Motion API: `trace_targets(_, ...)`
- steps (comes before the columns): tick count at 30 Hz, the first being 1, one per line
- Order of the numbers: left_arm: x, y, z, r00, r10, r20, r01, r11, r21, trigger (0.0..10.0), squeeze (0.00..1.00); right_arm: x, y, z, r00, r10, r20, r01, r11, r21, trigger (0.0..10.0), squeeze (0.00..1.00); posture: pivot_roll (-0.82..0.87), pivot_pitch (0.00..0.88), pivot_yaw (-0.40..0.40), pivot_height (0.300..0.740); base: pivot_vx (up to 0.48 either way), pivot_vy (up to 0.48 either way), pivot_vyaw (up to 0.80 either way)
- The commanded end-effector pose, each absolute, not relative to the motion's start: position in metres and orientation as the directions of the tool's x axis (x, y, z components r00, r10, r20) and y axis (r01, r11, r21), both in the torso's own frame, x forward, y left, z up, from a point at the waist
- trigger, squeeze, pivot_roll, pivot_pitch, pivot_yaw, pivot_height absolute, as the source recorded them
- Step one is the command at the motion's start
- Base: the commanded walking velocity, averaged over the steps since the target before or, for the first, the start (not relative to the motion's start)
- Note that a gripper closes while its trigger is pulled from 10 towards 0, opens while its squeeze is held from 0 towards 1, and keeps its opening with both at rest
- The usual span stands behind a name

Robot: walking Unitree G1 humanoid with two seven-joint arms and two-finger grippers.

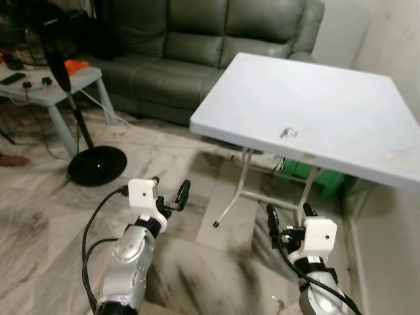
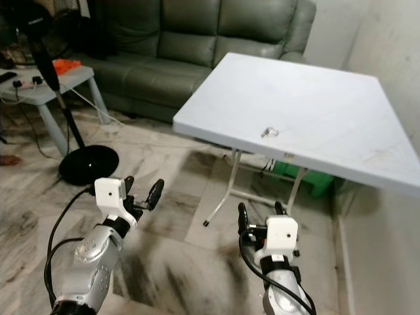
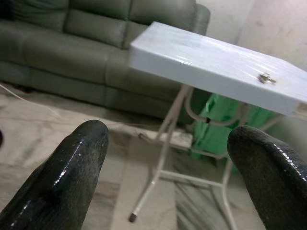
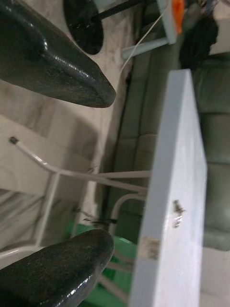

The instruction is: Hang keys on a hook

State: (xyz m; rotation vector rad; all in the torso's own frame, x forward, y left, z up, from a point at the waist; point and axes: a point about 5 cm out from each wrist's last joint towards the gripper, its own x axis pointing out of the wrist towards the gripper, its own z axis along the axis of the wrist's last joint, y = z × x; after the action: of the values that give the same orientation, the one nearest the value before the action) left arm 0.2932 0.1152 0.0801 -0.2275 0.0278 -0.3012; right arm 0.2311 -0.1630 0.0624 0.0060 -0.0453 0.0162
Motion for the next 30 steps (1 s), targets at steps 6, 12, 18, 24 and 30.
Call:
trace_targets(6, 0.2932, 0.1133, 0.0786, 0.953, -0.302, -0.02, 0.289, 0.929, -0.231, 10.0, 0.0, 0.2321, -0.1654, 0.0667, 0.998, 0.014, 0.061, -0.014, 1.0, 0.002, 10.0, 0.0, -0.04, 0.018, -0.041, 0.714, 0.0, 0.0, 0.0)
trace_targets(12, 0.293, 0.113, 0.0787, 0.952, -0.305, -0.02, 0.292, 0.927, -0.234, 10.0, 0.0, 0.2319, -0.1651, 0.0664, 0.998, 0.019, 0.058, -0.019, 1.0, 0.001, 10.0, 0.0, -0.04, 0.017, -0.041, 0.714, 0.087, 0.0, 0.0)
trace_targets(18, 0.293, 0.1128, 0.0782, 0.951, -0.309, -0.029, 0.294, 0.927, -0.234, 10.0, 0.0, 0.232, -0.1649, 0.0664, 0.998, 0.022, 0.058, -0.022, 1.0, 0.0, 10.0, 0.0, -0.04, 0.016, -0.042, 0.714, 0.288, 0.0, 0.0)
trace_targets(24, 0.2931, 0.1123, 0.0783, 0.95, -0.31, -0.028, 0.295, 0.926, -0.237, 10.0, 0.0, 0.2322, -0.1649, 0.0665, 0.998, 0.022, 0.057, -0.022, 1.0, -0.001, 10.0, 0.0, -0.04, 0.02, -0.042, 0.714, 0.337, 0.0, 0.0)
trace_targets(30, 0.2927, 0.1123, 0.0779, 0.95, -0.311, -0.031, 0.295, 0.925, -0.239, 10.0, 0.0, 0.2314, -0.1652, 0.0664, 0.998, 0.022, 0.056, -0.021, 1.0, -0.001, 10.0, 0.0, -0.04, 0.023, -0.042, 0.714, 0.403, 0.0, 0.0)
